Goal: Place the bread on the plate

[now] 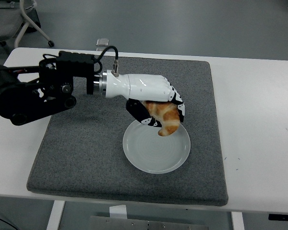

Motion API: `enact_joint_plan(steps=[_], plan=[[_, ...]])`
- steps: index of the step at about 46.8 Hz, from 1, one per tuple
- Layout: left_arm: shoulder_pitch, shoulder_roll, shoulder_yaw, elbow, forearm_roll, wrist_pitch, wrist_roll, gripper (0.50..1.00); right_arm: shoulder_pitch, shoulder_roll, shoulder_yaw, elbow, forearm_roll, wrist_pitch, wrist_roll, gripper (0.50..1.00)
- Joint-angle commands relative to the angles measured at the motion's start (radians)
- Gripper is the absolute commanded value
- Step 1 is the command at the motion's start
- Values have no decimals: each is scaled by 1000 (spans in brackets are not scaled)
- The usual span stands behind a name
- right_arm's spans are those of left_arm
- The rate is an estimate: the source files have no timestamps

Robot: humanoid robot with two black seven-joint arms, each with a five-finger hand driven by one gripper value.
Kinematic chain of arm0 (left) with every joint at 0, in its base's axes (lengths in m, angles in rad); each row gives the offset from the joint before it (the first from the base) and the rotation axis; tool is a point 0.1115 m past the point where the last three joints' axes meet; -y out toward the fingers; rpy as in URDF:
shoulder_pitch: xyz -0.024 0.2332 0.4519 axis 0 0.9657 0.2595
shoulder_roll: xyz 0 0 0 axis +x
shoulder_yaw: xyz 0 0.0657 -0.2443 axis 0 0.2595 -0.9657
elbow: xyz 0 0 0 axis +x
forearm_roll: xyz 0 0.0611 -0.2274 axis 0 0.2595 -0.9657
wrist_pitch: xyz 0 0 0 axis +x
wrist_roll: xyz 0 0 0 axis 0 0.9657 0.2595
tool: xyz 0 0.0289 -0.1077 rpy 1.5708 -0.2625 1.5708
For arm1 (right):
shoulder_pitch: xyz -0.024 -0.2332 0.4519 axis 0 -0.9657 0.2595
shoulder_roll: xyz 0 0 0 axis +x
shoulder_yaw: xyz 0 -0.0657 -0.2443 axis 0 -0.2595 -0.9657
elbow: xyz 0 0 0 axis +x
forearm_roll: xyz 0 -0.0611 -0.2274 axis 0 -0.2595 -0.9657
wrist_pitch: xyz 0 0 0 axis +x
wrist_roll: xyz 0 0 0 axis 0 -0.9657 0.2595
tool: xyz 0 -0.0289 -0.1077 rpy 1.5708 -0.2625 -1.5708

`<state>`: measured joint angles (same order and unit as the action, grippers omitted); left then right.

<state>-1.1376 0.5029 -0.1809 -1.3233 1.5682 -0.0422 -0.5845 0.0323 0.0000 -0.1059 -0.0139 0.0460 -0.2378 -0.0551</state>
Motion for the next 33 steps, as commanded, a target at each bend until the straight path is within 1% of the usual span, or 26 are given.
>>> enact_joint_plan(steps=[1, 8, 13, 21, 24, 33], plan=[[44, -15, -2, 7, 42, 24, 0, 500, 0, 0, 0, 0, 0, 0, 0, 930], [122, -29, 0, 19, 69, 53, 0, 500, 0, 0, 0, 0, 0, 0, 0, 930], [166, -30, 0, 53, 69, 79, -2, 500, 0, 0, 0, 2, 0, 0, 0, 930], [203, -76, 11, 111, 69, 114, -6, 500, 0, 0, 0, 2, 0, 0, 0, 930], [214, -80, 14, 125, 69, 128, -6, 500, 0, 0, 0, 0, 0, 0, 0, 930], [242, -130, 15, 170, 69, 136, -6, 500, 0, 0, 0, 0, 0, 0, 0, 930]])
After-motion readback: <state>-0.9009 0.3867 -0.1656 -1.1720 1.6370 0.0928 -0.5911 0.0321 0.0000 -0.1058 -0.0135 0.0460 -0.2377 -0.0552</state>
